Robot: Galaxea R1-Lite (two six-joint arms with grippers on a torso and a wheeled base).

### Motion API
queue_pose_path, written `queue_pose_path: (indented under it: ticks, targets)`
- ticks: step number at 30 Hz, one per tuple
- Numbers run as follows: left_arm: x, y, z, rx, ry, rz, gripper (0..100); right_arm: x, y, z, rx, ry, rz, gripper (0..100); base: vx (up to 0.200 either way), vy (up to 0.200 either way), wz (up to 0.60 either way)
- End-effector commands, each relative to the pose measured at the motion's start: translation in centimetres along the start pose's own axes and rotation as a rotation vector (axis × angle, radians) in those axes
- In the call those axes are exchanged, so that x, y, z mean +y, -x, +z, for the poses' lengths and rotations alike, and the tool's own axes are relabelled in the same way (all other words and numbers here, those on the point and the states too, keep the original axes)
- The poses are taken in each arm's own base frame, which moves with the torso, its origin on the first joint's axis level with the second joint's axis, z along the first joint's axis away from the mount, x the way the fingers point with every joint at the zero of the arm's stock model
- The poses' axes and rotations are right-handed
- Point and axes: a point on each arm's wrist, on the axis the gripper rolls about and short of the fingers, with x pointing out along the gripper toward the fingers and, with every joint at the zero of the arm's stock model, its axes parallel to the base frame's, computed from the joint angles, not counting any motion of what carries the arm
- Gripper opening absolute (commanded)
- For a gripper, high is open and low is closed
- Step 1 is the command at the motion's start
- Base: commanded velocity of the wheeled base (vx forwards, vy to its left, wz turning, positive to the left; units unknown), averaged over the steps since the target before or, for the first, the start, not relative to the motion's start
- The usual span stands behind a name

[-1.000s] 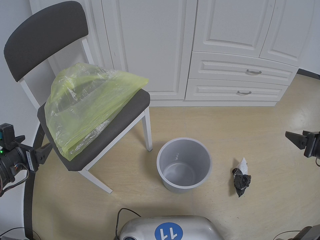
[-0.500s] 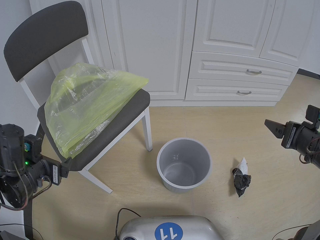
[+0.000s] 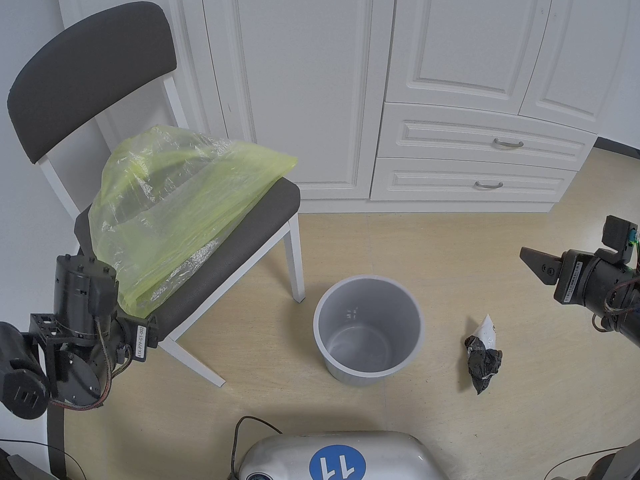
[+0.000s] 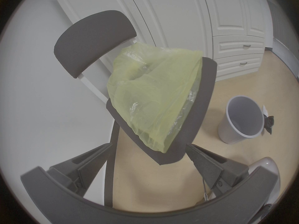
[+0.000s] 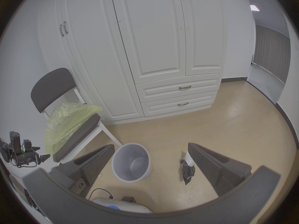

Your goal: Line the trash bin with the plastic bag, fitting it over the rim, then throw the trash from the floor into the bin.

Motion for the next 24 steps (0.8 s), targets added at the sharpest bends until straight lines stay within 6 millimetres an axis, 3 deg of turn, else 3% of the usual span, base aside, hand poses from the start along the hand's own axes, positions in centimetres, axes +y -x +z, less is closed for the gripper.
queue_pose_path:
  ticks: [1, 9, 17, 24]
  targets:
    - [0.0, -1.7, -0.1, 0.041, -0.005, 0.042, 100, -0.1, 0.2, 0.2, -0.009, -0.006, 0.001, 100, 0.0, 0.0, 0.0]
    - [0.7, -2.6, 0.7, 0.017, 0.051, 0.082, 100, -0.3, 0.3, 0.2, -0.016, -0.013, 0.002, 100, 0.0, 0.0, 0.0]
    - [0.5, -4.9, 0.9, -0.005, 0.111, 0.114, 100, -0.4, 0.6, 0.3, -0.024, -0.017, 0.006, 100, 0.0, 0.0, 0.0]
    - [0.4, -4.7, 0.6, -0.024, 0.118, 0.108, 100, -0.4, 0.7, 0.3, -0.023, -0.017, 0.012, 100, 0.0, 0.0, 0.0]
